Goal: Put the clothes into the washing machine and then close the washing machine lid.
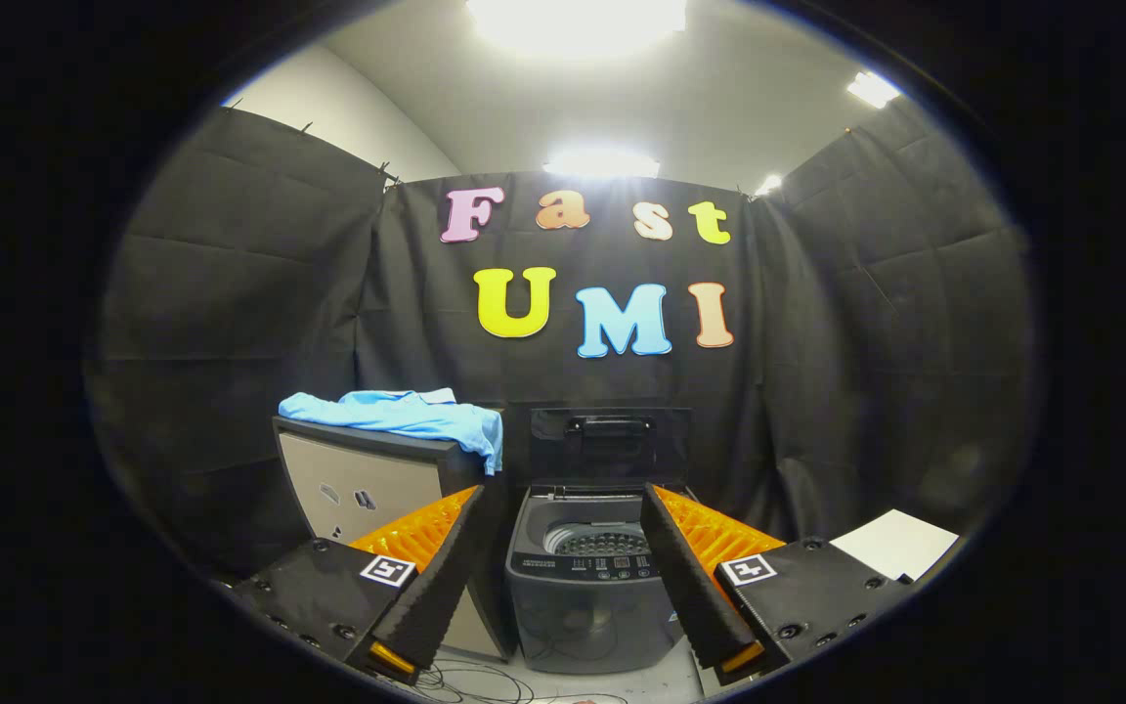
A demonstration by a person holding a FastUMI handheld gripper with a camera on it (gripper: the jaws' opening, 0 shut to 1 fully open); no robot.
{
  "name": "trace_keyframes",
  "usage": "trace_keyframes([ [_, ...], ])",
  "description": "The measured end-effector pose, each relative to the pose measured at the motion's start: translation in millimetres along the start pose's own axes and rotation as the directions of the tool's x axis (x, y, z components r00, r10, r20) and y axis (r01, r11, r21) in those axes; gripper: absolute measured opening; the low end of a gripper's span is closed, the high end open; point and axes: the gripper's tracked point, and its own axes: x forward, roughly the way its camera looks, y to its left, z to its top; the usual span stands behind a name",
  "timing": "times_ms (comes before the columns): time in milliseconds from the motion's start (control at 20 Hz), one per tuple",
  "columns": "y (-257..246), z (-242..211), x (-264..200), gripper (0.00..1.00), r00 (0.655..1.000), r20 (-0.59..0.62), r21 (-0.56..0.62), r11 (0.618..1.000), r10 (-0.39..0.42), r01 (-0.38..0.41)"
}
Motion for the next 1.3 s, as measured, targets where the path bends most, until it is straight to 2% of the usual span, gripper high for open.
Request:
trace_keyframes([
  [300, 17.8, 19.8, 33.6, 0.97, 0.999, 0.011, -0.013, 0.999, 0.042, -0.042],
  [750, 59.9, 51.1, 108.4, 0.98, 0.99, 0.01, 0.004, 0.99, 0.144, -0.144],
  [1300, 136.3, 70.2, 188.5, 0.97, 0.951, -0.026, 0.017, 0.951, 0.308, -0.308],
])
